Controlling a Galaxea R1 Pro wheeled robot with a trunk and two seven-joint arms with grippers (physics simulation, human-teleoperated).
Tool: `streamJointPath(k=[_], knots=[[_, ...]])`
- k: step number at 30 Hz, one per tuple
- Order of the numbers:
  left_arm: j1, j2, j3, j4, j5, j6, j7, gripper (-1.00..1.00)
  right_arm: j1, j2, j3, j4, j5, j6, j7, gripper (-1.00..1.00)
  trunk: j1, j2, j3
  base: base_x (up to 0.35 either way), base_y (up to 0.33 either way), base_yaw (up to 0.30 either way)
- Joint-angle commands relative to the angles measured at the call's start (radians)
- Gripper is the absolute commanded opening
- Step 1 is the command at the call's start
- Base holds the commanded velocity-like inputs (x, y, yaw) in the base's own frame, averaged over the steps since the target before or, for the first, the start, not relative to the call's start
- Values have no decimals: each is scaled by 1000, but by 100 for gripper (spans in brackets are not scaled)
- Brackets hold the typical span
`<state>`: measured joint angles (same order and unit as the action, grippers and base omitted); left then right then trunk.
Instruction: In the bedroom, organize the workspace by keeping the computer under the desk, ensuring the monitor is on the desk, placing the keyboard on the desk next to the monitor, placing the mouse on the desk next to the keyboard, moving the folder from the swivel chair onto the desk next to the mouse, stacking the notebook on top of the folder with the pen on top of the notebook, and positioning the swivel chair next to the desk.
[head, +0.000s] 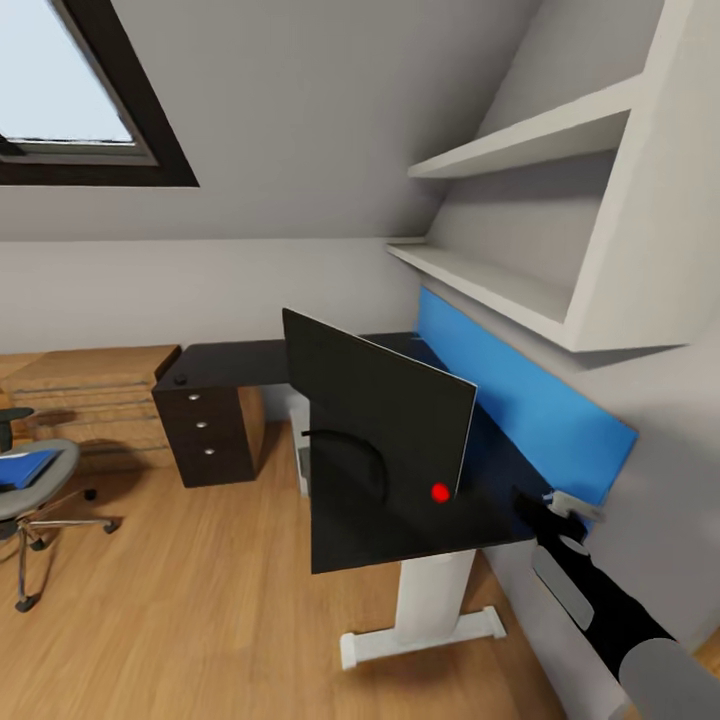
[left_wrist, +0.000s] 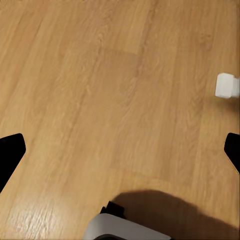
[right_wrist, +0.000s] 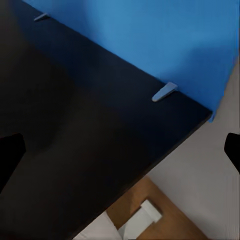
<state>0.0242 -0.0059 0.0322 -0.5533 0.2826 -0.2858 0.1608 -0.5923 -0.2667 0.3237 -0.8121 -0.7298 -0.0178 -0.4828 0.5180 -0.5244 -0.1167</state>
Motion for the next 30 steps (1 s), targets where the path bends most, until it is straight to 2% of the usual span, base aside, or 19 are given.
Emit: streamJointPath(k=[1, 8, 14, 18, 25, 27, 28, 29, 30], knots=[[0, 0, 2, -2, 4, -1, 0, 100, -1, -2, 6, -1, -6, -2, 8, 100, 1, -2, -2, 302, -45, 0], [0, -1, 2, -2, 4, -1, -1, 100, -1, 0, 7, 5, 45, -2, 91, 100, 1, -2, -2, 319, 50, 0], [0, -2, 2, -2, 4, -1, -1, 100, -1, 6, 7, 7, 55, -2, 106, 100, 1, -2, -2, 325, 78, 0], [0, -3, 0, -2, 4, -1, -1, 100, -1, 7, 5, 8, 59, -2, 108, 100, 1, -2, -2, 281, -119, 0], [0, -3, 1, -1, 4, 3, -1, 100, -1, 7, 5, 9, 62, -2, 110, 100, 1, -2, -2, 70, -55, 0], [0, -3, 1, -1, 4, 3, -1, 100, -1, 7, 10, 8, 63, -2, 141, 100, 1, -2, -2, 3, -2, 0], [0, -3, 1, -1, 4, 3, -1, 100, 0, 7, 25, 8, 66, -2, 180, 100, 1, -2, -2, 1, -1, 0], [0, -3, 1, -1, 4, 3, -1, 100, 0, 6, 56, 8, 91, -2, 250, 100, 1, -2, -2, 0, 0, 0], [0, -3, 1, -1, 4, 3, -1, 100, 0, 7, 64, 8, 104, -2, 270, 100, 1, -2, -2, 0, 0, 0]])
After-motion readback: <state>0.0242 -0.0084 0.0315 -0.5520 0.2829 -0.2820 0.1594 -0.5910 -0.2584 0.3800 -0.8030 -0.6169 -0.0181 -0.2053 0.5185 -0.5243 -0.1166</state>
